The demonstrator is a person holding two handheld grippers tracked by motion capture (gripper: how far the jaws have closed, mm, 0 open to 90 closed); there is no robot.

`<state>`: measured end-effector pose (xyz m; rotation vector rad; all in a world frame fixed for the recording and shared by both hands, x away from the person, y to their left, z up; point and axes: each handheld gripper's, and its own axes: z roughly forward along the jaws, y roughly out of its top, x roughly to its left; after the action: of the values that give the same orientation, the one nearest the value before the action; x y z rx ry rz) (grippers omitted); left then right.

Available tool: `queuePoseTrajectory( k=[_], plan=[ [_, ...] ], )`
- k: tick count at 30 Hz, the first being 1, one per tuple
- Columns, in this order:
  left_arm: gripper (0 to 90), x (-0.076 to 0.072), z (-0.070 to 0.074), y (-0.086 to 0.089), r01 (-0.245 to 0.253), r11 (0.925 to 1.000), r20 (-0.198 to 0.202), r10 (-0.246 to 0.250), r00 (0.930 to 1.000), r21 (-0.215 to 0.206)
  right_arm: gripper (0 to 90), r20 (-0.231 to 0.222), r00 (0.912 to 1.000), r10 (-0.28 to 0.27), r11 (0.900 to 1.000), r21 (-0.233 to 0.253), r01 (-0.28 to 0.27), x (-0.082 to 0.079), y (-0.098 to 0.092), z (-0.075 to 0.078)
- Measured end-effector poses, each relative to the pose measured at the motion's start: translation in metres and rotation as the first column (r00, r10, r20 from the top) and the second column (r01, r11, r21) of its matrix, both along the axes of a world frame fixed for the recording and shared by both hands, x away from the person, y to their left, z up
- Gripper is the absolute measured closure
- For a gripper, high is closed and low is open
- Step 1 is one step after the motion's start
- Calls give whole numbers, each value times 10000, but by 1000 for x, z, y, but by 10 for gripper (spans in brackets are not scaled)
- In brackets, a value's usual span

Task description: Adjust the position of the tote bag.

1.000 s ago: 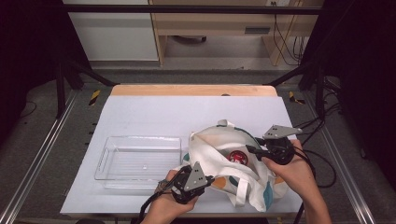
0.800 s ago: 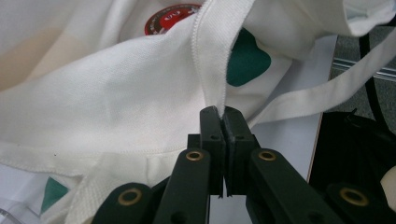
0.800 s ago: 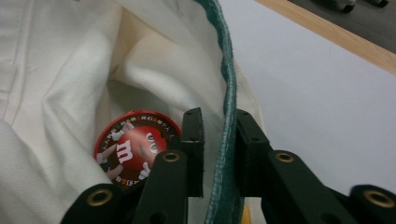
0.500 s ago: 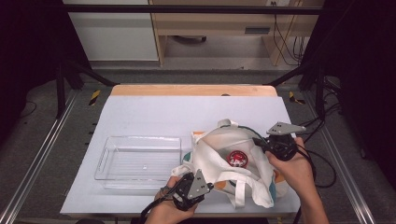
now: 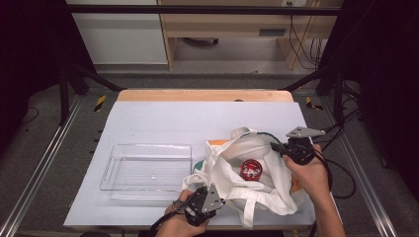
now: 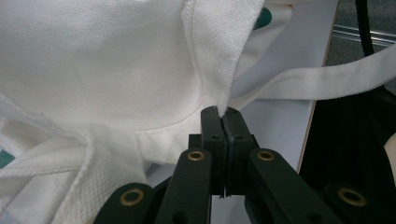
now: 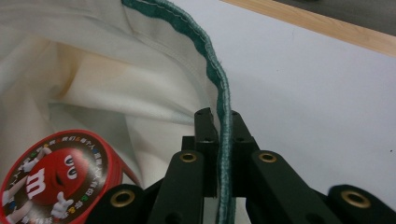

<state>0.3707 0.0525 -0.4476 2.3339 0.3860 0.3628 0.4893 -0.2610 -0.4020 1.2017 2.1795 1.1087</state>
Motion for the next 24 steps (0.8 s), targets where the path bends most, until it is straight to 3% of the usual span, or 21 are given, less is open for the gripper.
queuePoseTrajectory(
  k=[7, 13, 17, 20, 24],
  plan=[
    [894, 0, -4, -2, -5, 10000, -67, 6, 10000, 39, 868, -176, 9996, -201, 9994, 281, 206, 7, -7, -9],
    [895, 0, -4, -2, 94, 9997, -110, -91, 9999, 224, 868, 148, 9985, -532, 9982, 289, 528, 6, -8, -6],
    [895, -1, -6, -3, 104, 9994, -197, -98, 9998, 317, 868, -79, 9981, -610, 9980, 143, 611, 8, -8, -12],
    [895, -1, -6, -3, 67, 9996, -146, -63, 9999, 273, 868, -196, 9977, -651, 9976, 227, 656, 10, -11, -15],
    [870, 1, -6, -2, 8, 9999, -220, -11, 9998, -116, 868, -5, 9986, -520, 9986, -39, 520, 7, -6, -12]
  ],
)
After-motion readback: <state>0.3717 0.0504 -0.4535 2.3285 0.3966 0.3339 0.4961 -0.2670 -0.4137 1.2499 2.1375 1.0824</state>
